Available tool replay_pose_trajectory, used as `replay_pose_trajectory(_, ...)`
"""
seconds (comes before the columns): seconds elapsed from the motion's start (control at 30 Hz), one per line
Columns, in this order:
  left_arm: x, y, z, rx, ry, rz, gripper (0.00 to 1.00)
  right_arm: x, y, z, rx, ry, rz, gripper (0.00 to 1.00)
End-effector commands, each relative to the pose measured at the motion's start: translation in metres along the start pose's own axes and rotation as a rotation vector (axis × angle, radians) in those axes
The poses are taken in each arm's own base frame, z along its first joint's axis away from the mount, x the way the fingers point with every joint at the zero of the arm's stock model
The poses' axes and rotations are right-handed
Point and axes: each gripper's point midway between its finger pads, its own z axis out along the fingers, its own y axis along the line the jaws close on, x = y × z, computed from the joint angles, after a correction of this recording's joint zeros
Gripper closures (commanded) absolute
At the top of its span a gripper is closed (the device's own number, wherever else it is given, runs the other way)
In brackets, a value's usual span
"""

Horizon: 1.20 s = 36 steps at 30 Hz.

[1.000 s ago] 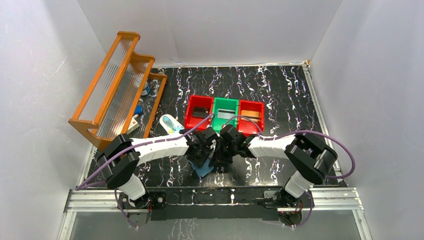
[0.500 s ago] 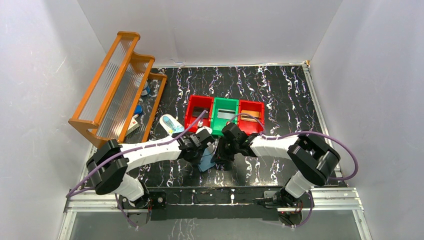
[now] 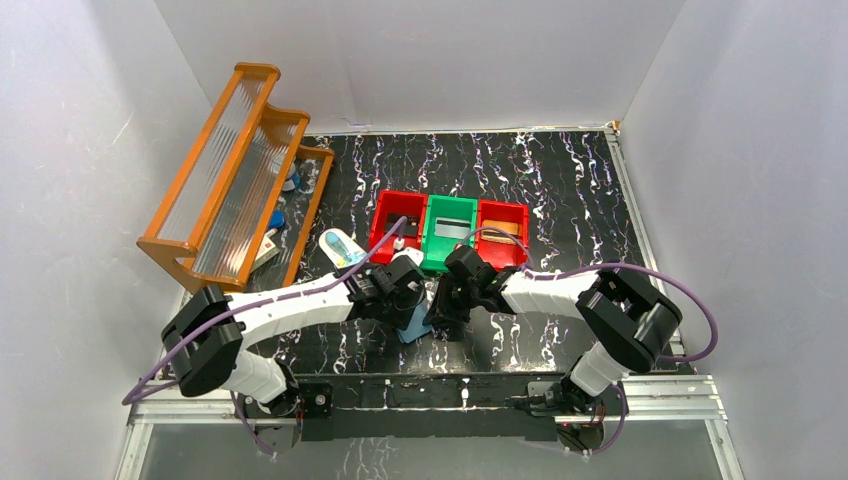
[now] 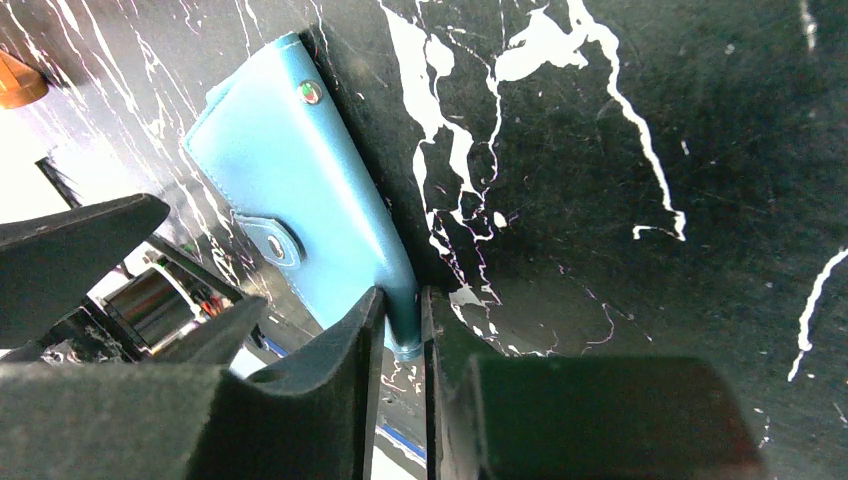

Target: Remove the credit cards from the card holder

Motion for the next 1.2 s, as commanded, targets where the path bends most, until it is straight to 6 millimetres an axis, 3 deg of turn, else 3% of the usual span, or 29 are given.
replay_pose_trajectory(0.0, -0.031, -0.019, -0.017, 0.126, -0.11, 0.093, 0.42, 0.003, -0.023, -0.001, 0.089, 0.0, 0.013, 0.74)
replay_pose_trajectory(0.23, -0.01, -0.022, 0.012, 0.107, 0.021, 0.206, 0.46, 0.002, -0.023, -0.001, 0.089, -0.003, 0.013, 0.74)
replay_pose_trajectory(0.4, 0.0, -0.006, 0.024, 0.01, 0.074, 0.207, 0.6, 0.002, -0.024, -0.002, 0.093, -0.007, 0.017, 0.74)
replay_pose_trajectory(0.53, 0.003, 0.007, 0.024, -0.069, 0.085, 0.188, 0.75, 0.001, -0.025, -0.002, 0.097, -0.01, 0.02, 0.74)
replay_pose_trajectory(0.67, -0.001, 0.015, 0.02, -0.114, 0.05, 0.14, 0.82, 0.002, -0.026, -0.002, 0.098, -0.008, 0.024, 0.74)
replay_pose_trajectory(1.17, -0.01, 0.035, 0.014, -0.155, -0.018, -0.093, 0.88, 0.003, -0.029, -0.004, 0.099, -0.01, 0.038, 0.74)
